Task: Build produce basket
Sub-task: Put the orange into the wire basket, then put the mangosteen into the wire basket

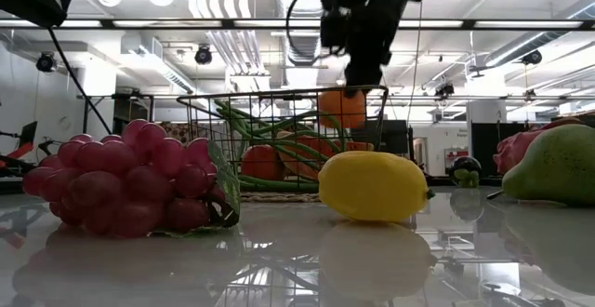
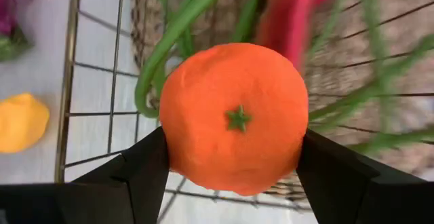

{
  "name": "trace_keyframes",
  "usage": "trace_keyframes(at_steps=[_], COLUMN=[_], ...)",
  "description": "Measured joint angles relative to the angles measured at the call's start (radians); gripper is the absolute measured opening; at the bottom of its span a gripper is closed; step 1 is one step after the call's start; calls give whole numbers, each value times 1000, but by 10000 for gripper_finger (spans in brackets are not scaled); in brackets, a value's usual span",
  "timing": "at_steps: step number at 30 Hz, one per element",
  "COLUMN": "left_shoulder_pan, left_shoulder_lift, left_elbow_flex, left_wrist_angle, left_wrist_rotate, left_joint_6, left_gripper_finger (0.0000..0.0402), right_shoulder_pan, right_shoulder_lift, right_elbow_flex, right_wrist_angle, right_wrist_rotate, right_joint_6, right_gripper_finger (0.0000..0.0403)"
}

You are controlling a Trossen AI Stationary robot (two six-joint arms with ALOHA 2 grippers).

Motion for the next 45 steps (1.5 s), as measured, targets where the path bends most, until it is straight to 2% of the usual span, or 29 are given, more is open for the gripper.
trace_keyframes(at_steps=[3,10,22,30,37,45], left_shoulder_pan=[0,0,0,-1,-1,-1], left_shoulder_lift=[1,1,1,1,1,1], left_elbow_flex=[0,0,-1,-1,-1,0], left_wrist_angle=[0,0,0,-7,-46,-43], left_wrist_rotate=[0,0,0,0,-1,-2], left_joint_6=[-4,-4,-4,-57,-59,-60], left_gripper_finger=[318,318,318,318,318,318], right_shoulder_pan=[0,0,0,0,0,-3], right_shoulder_lift=[46,102,102,81,-11,-125], right_elbow_flex=[1,11,11,66,76,76], right_wrist_angle=[-12,-31,-26,-82,-73,-37], right_wrist_rotate=[-32,-31,-28,-19,-14,95], right_joint_6=[-15,-34,-47,-41,-42,52], right_gripper_finger=[263,265,350,340,327,327])
